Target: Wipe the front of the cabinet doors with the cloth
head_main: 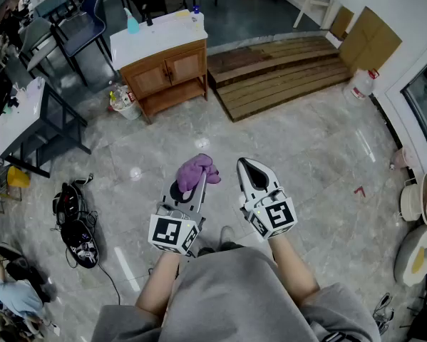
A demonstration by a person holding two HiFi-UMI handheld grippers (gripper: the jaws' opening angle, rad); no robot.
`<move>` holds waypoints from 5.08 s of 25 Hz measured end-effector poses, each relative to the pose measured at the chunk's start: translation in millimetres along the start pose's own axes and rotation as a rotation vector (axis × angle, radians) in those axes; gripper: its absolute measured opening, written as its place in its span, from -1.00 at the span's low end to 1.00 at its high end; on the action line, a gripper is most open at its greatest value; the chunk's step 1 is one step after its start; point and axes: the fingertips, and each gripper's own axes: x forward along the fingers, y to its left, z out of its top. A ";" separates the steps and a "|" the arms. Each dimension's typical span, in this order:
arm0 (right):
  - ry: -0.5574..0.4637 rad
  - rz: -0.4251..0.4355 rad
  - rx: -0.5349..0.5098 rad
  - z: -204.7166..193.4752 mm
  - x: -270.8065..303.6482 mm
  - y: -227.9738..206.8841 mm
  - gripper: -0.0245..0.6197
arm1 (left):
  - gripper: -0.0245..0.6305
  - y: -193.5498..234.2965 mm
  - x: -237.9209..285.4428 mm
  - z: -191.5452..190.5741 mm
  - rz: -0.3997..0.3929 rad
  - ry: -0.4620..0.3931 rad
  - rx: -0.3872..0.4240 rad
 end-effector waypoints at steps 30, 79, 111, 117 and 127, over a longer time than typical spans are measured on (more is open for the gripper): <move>0.050 0.037 0.021 -40.1 70.5 -74.5 -0.90 | -0.63 37.5 106.8 -38.7 0.013 0.096 0.004; 0.147 0.020 0.049 -65.6 333.6 -222.8 -0.90 | -0.63 227.4 337.9 -69.7 -0.006 0.198 -0.080; 0.214 0.078 0.157 -112.9 478.5 -289.5 -0.90 | -0.63 347.3 439.9 -107.1 0.097 0.294 -0.089; 0.268 0.072 0.164 -135.9 532.2 -292.7 -0.90 | -0.63 396.9 466.2 -129.8 0.087 0.329 -0.122; 0.318 0.034 0.177 -167.3 608.3 -300.8 -0.90 | -0.63 468.2 501.0 -156.7 0.088 0.378 -0.163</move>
